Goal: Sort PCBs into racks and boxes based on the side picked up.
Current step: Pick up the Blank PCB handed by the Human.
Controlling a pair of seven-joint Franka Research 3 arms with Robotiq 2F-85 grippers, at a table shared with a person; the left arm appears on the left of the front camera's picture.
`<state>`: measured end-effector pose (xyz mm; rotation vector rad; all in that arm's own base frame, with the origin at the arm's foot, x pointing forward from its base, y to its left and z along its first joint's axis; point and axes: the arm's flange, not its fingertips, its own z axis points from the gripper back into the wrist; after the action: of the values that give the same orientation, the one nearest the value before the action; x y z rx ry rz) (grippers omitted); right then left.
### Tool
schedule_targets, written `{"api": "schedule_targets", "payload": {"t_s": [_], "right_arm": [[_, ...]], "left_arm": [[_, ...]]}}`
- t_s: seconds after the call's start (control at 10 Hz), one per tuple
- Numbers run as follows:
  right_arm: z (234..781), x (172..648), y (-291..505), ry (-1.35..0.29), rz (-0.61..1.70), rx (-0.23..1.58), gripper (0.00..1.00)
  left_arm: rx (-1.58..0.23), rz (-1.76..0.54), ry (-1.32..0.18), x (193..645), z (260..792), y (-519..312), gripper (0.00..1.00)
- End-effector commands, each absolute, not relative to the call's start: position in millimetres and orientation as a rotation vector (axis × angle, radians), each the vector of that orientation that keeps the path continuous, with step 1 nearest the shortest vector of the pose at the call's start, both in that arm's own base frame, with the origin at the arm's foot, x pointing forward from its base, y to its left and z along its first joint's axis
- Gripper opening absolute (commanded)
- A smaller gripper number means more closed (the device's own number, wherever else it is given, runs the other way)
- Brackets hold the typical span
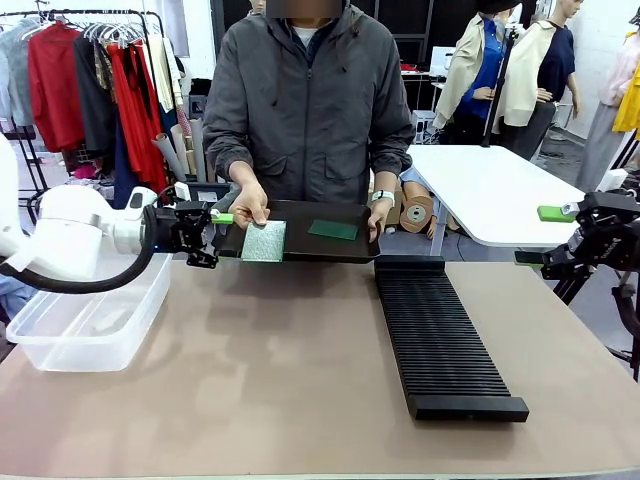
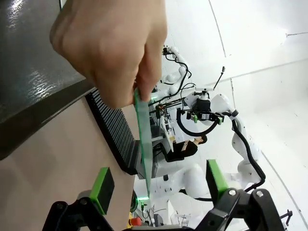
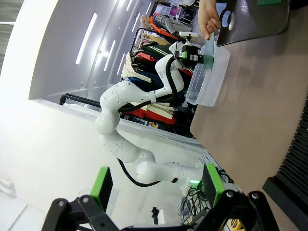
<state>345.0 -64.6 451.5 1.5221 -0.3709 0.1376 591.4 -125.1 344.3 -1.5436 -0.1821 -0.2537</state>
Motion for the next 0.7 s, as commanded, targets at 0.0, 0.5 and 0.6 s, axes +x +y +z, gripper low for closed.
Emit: {"api": "schedule_targets", "payload": {"t_s": [0.0,0.5,0.6], "right_arm": [[453,344,-65,-0.373,0.141,1.531,1.00],[453,344,-65,-0.373,0.141,1.531,1.00],[453,344,-65,-0.373,0.141,1.531,1.00]], "left_arm": [[-1.595,-0.292,-0.229,600,344,-140,1.00],[-1.591,-0.314,-0.241,603,337,-170,0.98],[-1.589,-0.308,-0.242,603,336,-170,0.90]]}}
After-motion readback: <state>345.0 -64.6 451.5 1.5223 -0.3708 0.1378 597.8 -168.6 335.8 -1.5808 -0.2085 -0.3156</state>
